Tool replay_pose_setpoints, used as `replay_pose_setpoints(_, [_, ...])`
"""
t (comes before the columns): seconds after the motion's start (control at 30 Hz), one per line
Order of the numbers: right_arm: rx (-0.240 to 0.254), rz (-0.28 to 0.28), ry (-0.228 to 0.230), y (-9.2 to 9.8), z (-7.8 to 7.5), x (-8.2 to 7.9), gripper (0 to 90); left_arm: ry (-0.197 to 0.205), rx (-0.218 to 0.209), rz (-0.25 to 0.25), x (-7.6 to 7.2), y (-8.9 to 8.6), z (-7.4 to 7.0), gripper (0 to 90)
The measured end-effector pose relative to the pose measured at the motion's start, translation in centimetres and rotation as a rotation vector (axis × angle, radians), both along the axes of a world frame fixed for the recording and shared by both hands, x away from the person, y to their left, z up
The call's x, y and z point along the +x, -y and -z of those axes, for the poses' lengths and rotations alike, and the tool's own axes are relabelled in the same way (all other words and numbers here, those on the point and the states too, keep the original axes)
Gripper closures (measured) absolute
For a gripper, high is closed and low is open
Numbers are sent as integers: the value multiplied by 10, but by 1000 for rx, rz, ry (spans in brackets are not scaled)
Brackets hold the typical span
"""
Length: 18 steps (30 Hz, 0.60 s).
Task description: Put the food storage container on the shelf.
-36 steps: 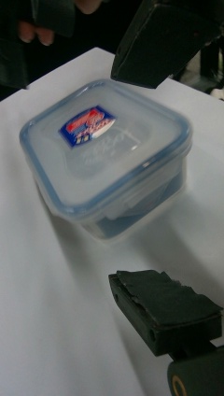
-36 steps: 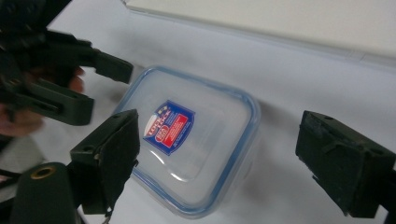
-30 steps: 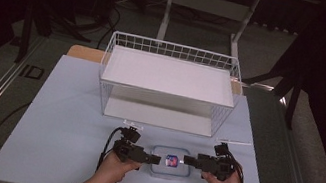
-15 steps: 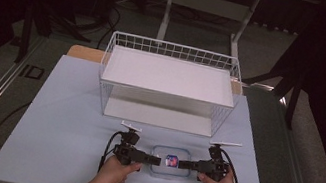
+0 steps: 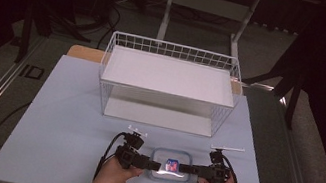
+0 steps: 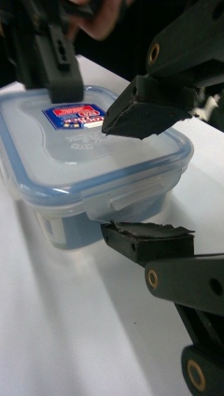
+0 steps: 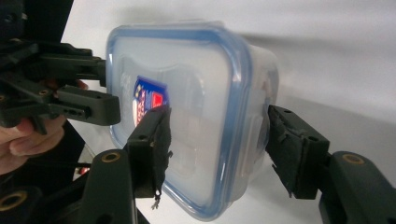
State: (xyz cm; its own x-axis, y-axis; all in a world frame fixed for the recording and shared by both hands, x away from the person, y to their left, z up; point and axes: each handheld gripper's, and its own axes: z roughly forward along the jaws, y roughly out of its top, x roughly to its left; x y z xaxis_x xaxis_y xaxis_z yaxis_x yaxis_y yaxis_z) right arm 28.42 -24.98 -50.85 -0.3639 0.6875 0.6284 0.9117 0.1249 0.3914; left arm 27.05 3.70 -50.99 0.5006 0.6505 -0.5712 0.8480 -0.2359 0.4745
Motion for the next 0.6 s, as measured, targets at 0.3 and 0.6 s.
replay_pose_setpoints(0.3, [-23,20,112,-3,-3,-20,422,36,-20,1,-10,-3,1,507])
replay_pose_setpoints(0.6, [-36,5,149,-13,-8,-20,424,58,-29,-12,-8,-12,-1,506])
